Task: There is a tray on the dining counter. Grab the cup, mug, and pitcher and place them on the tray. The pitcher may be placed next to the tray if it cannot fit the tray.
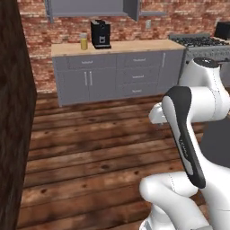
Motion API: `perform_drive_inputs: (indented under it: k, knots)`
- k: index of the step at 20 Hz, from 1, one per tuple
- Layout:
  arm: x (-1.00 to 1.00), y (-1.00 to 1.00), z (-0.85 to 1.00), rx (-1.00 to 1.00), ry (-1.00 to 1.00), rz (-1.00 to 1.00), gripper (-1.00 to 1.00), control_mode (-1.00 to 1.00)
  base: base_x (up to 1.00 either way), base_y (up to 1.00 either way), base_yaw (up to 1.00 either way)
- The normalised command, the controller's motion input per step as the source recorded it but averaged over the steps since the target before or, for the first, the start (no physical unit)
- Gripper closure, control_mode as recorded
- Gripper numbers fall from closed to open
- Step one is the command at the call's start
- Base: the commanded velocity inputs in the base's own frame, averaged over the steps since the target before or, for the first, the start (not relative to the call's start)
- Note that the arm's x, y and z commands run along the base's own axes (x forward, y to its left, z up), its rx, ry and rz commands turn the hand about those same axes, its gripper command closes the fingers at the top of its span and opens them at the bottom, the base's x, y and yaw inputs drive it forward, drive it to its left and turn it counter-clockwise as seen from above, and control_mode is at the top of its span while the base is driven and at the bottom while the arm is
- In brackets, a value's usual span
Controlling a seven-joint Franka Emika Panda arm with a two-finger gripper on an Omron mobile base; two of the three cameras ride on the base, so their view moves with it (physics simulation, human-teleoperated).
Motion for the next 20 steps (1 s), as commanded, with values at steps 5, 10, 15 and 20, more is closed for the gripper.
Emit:
perform_drive_inputs:
  k: [5, 10, 15, 20]
  knots:
    - [0.00, 0.00, 0.00, 0.00, 0.00, 0.00, -1.00, 1.00, 1.00, 0.29, 0.00]
    - [0.00, 0.00, 0.00, 0.00, 0.00, 0.00, -1.00, 1.00, 1.00, 0.25, 0.00]
    - [0.00, 0.00, 0.00, 0.00, 0.00, 0.00, -1.00, 1.00, 1.00, 0.16, 0.00]
    - [0.00, 0.00, 0.00, 0.00, 0.00, 0.00, -1.00, 1.00, 1.00, 0.00, 0.00]
